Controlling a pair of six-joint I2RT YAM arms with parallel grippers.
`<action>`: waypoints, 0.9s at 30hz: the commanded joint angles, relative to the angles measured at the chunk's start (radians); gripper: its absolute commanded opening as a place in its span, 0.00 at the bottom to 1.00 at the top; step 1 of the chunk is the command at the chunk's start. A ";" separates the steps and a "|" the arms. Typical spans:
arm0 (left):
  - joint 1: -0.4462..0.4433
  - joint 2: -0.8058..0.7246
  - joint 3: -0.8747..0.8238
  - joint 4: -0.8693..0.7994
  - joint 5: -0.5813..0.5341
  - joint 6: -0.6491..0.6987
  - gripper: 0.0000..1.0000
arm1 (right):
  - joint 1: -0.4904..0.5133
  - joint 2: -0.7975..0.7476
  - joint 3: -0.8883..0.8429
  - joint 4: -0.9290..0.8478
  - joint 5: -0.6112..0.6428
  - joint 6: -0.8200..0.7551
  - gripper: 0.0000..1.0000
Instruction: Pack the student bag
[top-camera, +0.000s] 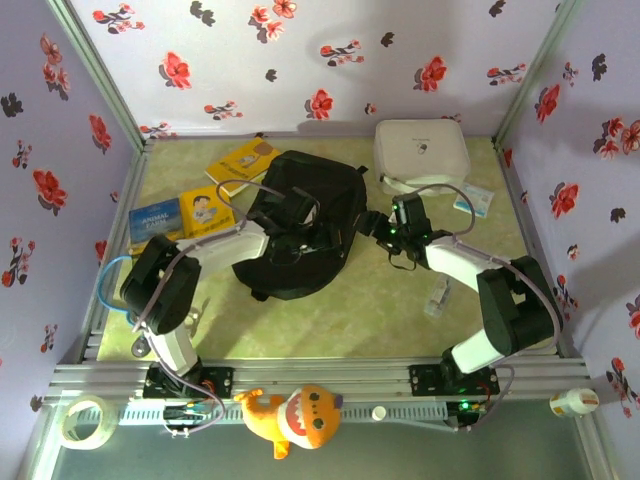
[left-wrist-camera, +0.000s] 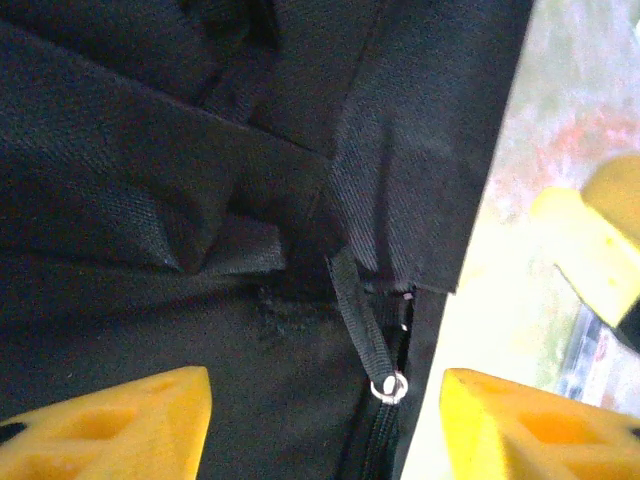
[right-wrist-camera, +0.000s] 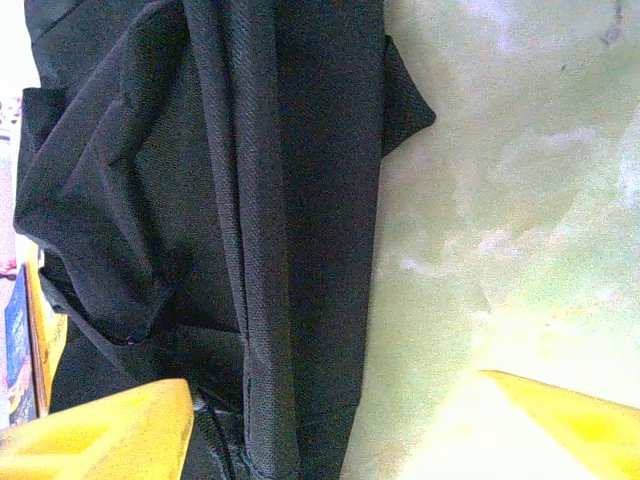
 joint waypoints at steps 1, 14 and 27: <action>-0.005 0.038 0.049 0.039 0.015 -0.103 0.53 | -0.007 -0.031 -0.017 0.041 0.001 0.022 0.73; -0.008 0.136 0.126 0.032 0.058 -0.134 0.42 | -0.008 -0.012 -0.022 0.069 -0.013 0.026 0.69; -0.007 0.224 0.203 -0.040 0.084 -0.147 0.40 | -0.008 -0.001 -0.031 0.087 -0.024 0.036 0.65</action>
